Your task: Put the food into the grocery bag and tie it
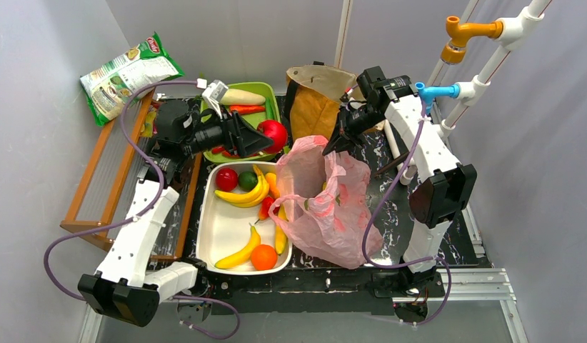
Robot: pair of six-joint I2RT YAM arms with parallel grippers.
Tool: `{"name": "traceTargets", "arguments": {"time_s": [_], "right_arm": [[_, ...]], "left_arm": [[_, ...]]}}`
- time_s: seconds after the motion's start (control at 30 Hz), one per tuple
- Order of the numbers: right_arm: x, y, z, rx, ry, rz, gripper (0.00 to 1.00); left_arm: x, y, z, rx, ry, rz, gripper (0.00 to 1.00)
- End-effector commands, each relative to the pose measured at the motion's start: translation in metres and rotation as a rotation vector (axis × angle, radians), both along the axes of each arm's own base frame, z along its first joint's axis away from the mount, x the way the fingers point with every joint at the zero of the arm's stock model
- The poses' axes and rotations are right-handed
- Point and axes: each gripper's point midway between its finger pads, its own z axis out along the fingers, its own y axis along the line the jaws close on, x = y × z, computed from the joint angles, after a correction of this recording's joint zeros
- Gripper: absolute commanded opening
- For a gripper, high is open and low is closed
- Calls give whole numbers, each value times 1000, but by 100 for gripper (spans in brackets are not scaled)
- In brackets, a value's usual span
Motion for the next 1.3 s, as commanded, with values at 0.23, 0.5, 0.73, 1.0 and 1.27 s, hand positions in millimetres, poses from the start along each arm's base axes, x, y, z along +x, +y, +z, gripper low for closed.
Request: {"name": "traceTargets", "arguments": {"time_s": [0.23,0.5,0.73,1.0,1.27], "right_arm": [[1,-3,21,50,-50,-55,1],[-5,-6,26,44,-61,-52,1],[-5,-5,27,50,-62,-45,1],[-5,-4,23,56,-47,-41,1],[-4,-4,22,55,-45,-40,1]], "left_arm": [[-84,-43,-44,46,161,-367,0],[-47,-46,-78,138,203,-203,0],[-31,-48,-90,144,206,-151,14],[-24,-50,-97,152,214,-122,98],[-25,-51,-91,134,217,-121,98]]}}
